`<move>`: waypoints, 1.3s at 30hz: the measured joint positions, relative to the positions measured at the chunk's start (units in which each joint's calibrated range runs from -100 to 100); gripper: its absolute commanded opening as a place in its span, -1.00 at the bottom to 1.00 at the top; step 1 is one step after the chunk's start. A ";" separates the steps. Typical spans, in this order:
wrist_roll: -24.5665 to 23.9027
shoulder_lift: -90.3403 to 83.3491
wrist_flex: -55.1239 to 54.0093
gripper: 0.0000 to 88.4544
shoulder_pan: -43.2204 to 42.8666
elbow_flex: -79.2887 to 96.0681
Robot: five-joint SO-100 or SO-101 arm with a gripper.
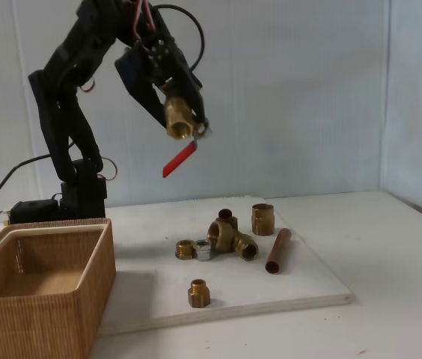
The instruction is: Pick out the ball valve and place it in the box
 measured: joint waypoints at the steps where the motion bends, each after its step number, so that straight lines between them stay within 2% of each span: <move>1: 0.05 -1.10 0.00 -0.83 0.44 0.45; 23: 0.10 -6.69 0.09 -0.84 25.42 0.73; 29: 4.65 -6.69 0.09 -0.84 32.01 0.73; 39: 8.78 -6.69 0.09 -0.84 37.64 2.81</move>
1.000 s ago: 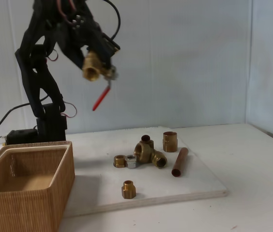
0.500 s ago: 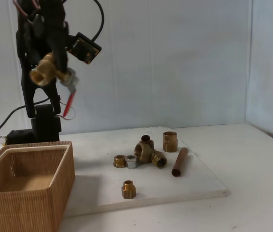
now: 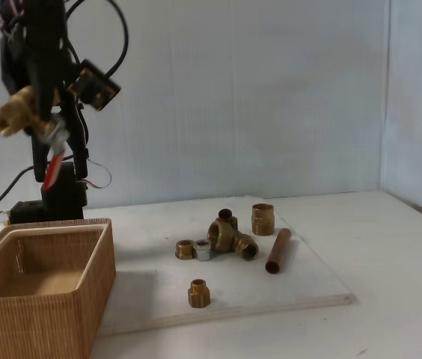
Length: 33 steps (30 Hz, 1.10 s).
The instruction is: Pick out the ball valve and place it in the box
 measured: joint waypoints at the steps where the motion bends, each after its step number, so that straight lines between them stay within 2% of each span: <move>1: 0.62 0.00 0.00 -0.84 0.52 1.00; 7: 3.56 0.00 -0.26 -0.84 2.30 5.90; 33: 5.58 0.00 -16.17 -0.85 4.45 30.41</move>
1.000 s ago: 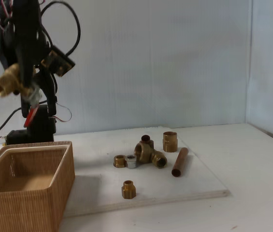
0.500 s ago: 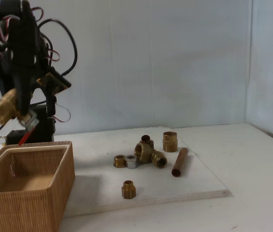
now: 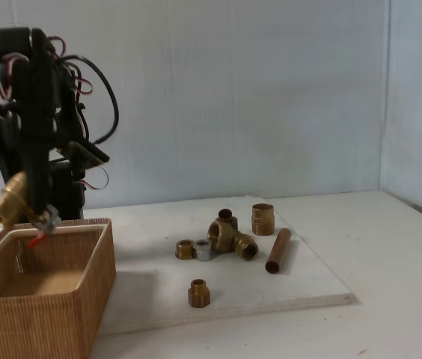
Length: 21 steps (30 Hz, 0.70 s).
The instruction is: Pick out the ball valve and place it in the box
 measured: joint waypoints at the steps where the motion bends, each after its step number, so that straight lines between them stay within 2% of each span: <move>1: 0.00 0.00 -0.43 -0.85 0.07 0.82; 21: 0.00 0.00 -7.91 -0.83 0.37 14.71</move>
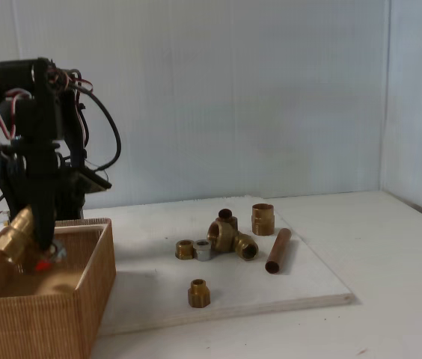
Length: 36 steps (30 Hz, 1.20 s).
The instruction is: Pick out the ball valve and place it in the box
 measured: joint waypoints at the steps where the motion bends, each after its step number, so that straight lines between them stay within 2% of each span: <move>1: 0.00 0.00 -0.86 -0.83 0.00 1.00; 19: 0.05 -1.19 -13.33 -0.83 0.00 12.17; 32: 1.08 -1.19 -13.59 -0.83 -0.22 12.35; 36: 1.08 -1.19 -10.40 -0.83 -0.15 11.08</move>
